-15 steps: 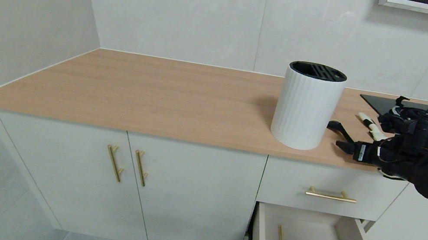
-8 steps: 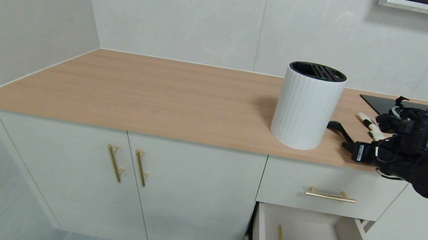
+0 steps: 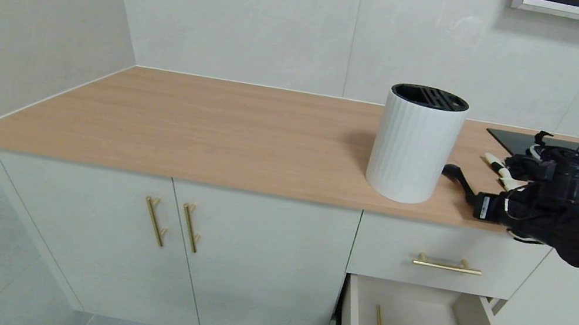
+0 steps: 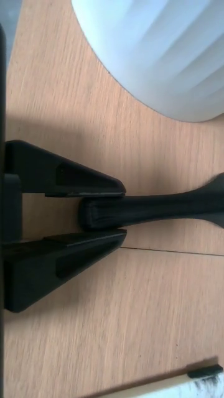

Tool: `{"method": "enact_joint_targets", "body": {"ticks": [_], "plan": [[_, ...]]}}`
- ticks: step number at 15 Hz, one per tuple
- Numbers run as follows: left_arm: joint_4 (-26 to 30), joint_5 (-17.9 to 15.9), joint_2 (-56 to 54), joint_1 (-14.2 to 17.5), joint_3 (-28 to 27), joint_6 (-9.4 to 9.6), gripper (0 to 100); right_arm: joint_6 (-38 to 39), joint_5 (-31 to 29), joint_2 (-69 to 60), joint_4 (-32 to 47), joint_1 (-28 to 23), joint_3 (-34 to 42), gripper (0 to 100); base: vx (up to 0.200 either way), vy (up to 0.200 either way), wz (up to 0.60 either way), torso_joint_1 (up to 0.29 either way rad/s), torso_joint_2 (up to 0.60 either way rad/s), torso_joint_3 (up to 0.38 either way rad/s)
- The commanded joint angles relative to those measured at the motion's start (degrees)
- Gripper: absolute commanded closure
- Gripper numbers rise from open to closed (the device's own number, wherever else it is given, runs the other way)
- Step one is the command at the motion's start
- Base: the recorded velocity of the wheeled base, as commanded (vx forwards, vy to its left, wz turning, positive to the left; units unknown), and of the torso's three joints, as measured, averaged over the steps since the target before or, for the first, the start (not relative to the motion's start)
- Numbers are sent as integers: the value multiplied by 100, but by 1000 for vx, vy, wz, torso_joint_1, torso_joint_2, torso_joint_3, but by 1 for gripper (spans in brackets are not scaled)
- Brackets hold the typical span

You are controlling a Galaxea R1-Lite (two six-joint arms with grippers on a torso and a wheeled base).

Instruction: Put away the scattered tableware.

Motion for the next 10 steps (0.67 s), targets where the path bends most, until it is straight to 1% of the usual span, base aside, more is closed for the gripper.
{"method": "enact_joint_targets", "body": {"ticks": [1, 2, 4, 6, 10], "plan": [[-1, 0, 0, 2, 0, -1, 0, 5, -89, -87, 6, 18, -43, 100, 0, 0, 0, 0, 0, 0], [-1, 0, 0, 2, 0, -1, 0, 40, -133, -166, 24, 18, -43, 100, 0, 0, 0, 0, 0, 0], [-1, 0, 0, 2, 0, -1, 0, 180, -133, -518, 314, 35, -34, 100, 0, 0, 0, 0, 0, 0], [-1, 0, 0, 2, 0, -1, 0, 444, -133, -957, 806, 114, 1, 100, 0, 0, 0, 0, 0, 0], [-1, 0, 0, 2, 0, -1, 0, 532, -142, -1801, 1852, 299, 282, 100, 0, 0, 0, 0, 0, 0]]}}
